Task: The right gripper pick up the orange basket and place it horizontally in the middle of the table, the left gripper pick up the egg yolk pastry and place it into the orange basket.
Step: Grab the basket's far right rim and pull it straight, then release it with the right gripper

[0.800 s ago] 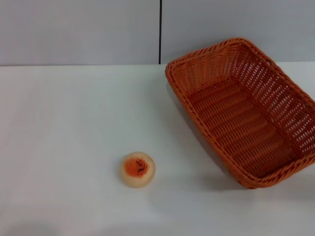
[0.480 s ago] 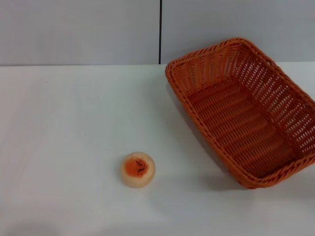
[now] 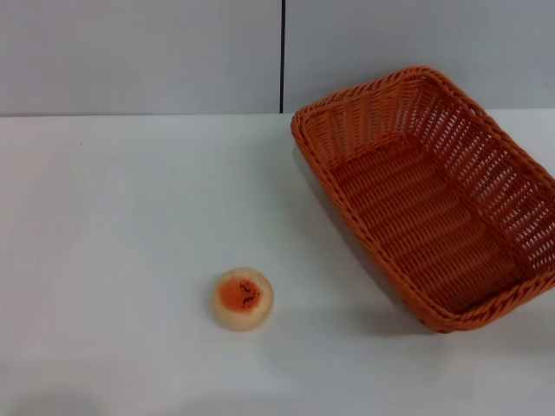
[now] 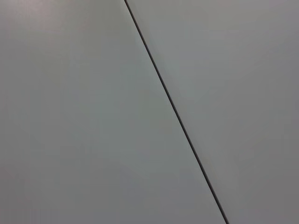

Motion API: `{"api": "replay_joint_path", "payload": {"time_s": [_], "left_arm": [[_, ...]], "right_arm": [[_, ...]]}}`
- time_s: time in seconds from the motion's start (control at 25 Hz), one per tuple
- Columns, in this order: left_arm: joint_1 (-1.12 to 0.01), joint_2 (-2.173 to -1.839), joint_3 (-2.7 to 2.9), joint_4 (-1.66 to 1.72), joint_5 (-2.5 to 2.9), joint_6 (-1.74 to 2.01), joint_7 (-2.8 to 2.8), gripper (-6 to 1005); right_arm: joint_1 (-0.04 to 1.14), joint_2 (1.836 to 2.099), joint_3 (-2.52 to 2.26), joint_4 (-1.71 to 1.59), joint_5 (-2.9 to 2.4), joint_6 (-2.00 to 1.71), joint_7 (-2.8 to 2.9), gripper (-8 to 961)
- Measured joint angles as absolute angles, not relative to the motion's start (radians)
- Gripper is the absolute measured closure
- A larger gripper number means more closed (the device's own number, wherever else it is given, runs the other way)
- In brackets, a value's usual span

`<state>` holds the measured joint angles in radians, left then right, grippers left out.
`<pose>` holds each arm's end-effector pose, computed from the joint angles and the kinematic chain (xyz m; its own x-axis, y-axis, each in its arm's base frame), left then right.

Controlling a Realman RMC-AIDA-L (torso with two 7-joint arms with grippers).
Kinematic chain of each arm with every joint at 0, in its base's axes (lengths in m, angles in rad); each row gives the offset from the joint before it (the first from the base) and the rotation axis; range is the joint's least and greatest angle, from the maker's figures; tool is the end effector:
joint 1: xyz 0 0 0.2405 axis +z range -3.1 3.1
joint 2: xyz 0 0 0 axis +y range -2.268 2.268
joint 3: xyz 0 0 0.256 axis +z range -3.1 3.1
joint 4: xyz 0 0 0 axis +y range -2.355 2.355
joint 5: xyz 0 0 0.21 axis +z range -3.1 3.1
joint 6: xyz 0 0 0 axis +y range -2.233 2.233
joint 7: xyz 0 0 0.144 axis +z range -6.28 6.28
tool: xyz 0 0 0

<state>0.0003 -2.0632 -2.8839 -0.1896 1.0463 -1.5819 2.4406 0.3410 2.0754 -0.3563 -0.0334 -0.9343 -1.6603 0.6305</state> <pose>-0.4293 0.1484 0.0950 0.5307 -0.2173 0.8192 0.8471 0.1669 -0.5045 0.3454 0.2712 0.0629 0.3568 0.3833 -0.8519 -0.8894 -0.1395 -0.4353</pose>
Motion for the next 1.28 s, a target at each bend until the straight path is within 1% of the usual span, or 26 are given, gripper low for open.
{"api": "replay_joint_path", "payload": {"time_s": [0.24, 0.72, 0.88, 1.04, 1.08, 1.12, 1.2, 1.28], "left_arm": [[0.006, -2.063, -2.881, -0.19, 1.049, -1.605, 2.44, 154], [0.016, -2.058, -2.825, -0.208, 1.06, -1.629, 2.437, 155], [0.019, -2.057, -2.785, -0.23, 1.06, -1.63, 2.432, 156], [0.016, -2.057, -2.782, -0.233, 1.06, -1.625, 2.432, 156], [0.014, -2.057, -2.782, -0.233, 1.06, -1.625, 2.432, 156], [0.014, -2.057, -2.782, -0.233, 1.06, -1.625, 2.432, 156], [0.012, -2.057, -2.782, -0.233, 1.06, -1.624, 2.432, 156], [0.004, -2.057, -2.781, -0.233, 1.06, -1.622, 2.433, 156]], "right_arm": [[0.334, 2.074, -0.4, -0.042, -0.934, -1.654, 0.63, 163], [0.291, 2.07, -0.508, -0.179, -0.956, -1.628, 0.729, 176], [0.246, 2.07, -0.506, -0.343, -1.054, -1.607, 0.914, 180], [0.228, 2.069, -0.501, -0.462, -1.129, -1.568, 1.048, 184], [0.225, 2.069, -0.501, -0.543, -1.2, -1.527, 1.15, 185], [0.225, 2.069, -0.501, -0.543, -1.2, -1.527, 1.15, 186], [0.226, 2.069, -0.503, -0.643, -1.297, -1.48, 1.292, 188], [0.246, 2.069, -0.507, -0.786, -1.479, -1.437, 1.52, 191]]}}
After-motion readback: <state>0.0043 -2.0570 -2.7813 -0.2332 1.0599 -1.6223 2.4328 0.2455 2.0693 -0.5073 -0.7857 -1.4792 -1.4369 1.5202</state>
